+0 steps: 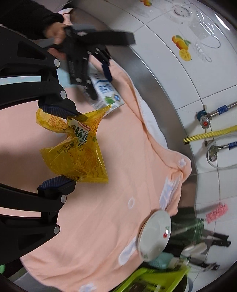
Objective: Collect trash
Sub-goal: 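Grasp the white milk carton with the left tool while the right tool lifts the wrapper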
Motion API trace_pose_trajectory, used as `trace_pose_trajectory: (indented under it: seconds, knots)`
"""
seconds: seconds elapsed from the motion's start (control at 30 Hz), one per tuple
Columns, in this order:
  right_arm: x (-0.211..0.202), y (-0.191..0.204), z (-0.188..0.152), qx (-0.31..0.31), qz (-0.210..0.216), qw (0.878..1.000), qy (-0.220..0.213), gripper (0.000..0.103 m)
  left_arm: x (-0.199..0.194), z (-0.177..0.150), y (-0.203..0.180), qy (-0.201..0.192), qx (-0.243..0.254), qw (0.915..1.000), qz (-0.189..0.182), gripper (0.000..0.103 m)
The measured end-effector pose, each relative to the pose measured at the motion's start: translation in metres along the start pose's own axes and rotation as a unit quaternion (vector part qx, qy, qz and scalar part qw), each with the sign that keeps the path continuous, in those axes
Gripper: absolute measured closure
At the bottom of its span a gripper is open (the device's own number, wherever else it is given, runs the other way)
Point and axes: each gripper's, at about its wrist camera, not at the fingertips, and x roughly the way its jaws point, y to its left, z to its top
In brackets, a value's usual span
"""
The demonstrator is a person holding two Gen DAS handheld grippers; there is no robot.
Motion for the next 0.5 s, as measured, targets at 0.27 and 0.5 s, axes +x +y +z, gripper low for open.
trace_pose_trajectory:
  seconds: [0.27,0.5]
  knots:
    - [-0.061,-0.032,-0.062,0.017,-0.027,0.999,-0.012,0.049,-0.006,-0.005,-0.017,-0.004,0.013,0.9999,0.011,0.033]
    - [-0.117,-0.077,-0.129,0.062,-0.095,0.994,-0.006,0.049,-0.046,-0.023,-0.052,-0.021,0.014,0.9996,-0.014,0.036]
